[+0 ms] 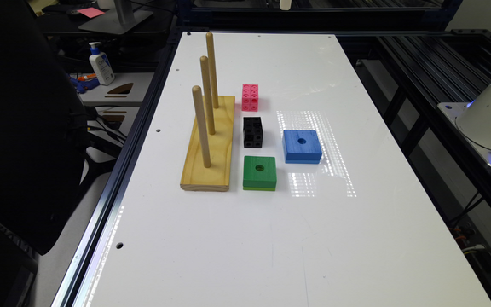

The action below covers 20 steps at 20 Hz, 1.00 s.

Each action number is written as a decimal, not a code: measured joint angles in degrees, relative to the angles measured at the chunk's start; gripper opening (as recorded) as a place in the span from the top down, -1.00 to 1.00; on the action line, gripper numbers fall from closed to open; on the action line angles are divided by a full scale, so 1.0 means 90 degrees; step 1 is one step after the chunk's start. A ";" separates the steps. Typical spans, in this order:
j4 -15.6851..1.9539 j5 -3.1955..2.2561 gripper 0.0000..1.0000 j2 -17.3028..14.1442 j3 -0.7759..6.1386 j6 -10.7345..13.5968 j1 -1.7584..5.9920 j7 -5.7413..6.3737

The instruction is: Pick up pink block.

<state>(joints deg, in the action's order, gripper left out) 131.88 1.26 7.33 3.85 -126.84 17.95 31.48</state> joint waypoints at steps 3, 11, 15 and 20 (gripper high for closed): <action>-0.0005 -0.0004 -1.00 -0.0193 0.0000 -0.0162 0.0001 -0.0001; -0.0124 -0.0039 -1.00 -0.0884 0.0000 -0.0766 0.0005 -0.0002; -0.0166 -0.0043 -1.00 -0.0884 0.0000 -0.0755 0.0005 -0.0002; -0.0163 -0.0047 -1.00 -0.1001 0.0000 -0.0786 0.0005 -0.0002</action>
<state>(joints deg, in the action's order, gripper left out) 130.41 0.84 -1.67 3.85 -133.91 17.99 31.47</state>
